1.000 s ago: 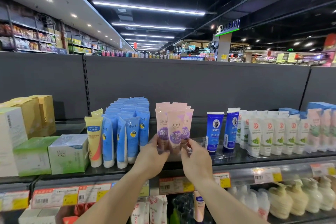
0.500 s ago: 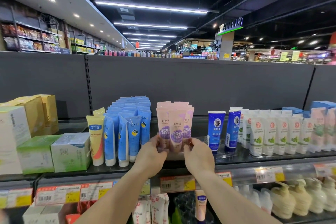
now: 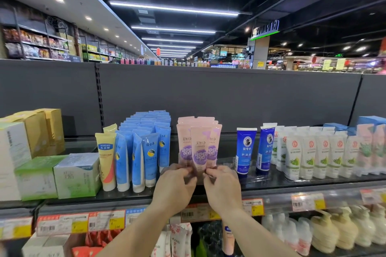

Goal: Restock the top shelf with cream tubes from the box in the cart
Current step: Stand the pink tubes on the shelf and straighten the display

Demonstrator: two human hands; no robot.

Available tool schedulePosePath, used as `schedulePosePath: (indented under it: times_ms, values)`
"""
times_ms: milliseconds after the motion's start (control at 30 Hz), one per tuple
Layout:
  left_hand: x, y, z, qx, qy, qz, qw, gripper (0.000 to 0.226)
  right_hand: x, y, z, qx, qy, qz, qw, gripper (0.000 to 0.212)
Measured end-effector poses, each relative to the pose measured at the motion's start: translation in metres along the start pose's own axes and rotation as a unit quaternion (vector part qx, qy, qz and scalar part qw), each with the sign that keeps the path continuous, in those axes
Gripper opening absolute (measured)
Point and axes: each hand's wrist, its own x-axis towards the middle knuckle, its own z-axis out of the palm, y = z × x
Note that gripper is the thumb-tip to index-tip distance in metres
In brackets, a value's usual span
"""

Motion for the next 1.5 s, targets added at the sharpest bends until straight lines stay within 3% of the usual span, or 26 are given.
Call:
schedulePosePath:
  times_ms: [300,400,533,600,700,833,1067,1233,1400,1500]
  values:
    - [0.003,-0.002,0.003,0.02,0.005,-0.01,1.0,0.036,-0.002,0.001,-0.001,-0.001,-0.008,-0.002,1.0,0.032]
    - [0.001,0.0,0.005,0.016,0.062,0.005,0.998,0.03,-0.006,0.0,-0.005,0.036,-0.004,-0.019,0.999,0.031]
    - [-0.001,0.015,0.013,-0.008,0.12,0.068,0.99,0.021,-0.01,0.016,-0.021,0.073,0.083,-0.012,0.994,0.008]
    - [0.0,0.031,0.025,-0.026,0.104,0.098,0.989,0.021,-0.009,0.034,-0.036,0.102,0.13,0.02,0.986,0.012]
    - [0.0,0.061,0.05,-0.065,0.068,0.077,0.993,0.024,-0.004,0.064,-0.066,0.121,0.152,0.083,0.977,0.019]
    - [0.003,0.09,0.079,-0.066,0.055,0.024,0.996,0.038,0.005,0.094,-0.097,0.136,0.088,0.111,0.98,0.031]
    - [0.002,0.118,0.102,0.112,0.062,-0.078,0.989,0.031,0.009,0.122,-0.112,-0.038,-0.083,-0.002,0.996,0.035]
    - [-0.002,0.115,0.099,0.11,0.021,-0.095,0.989,0.031,0.018,0.126,-0.12,0.089,-0.074,0.022,0.993,0.021]
    - [0.002,0.117,0.095,0.028,0.054,-0.12,0.991,0.035,0.042,0.122,-0.113,0.154,-0.1,0.058,0.981,0.061]
    - [0.007,0.12,0.096,0.022,0.072,-0.132,0.988,0.043,0.053,0.117,-0.104,0.149,-0.113,0.081,0.979,0.064]
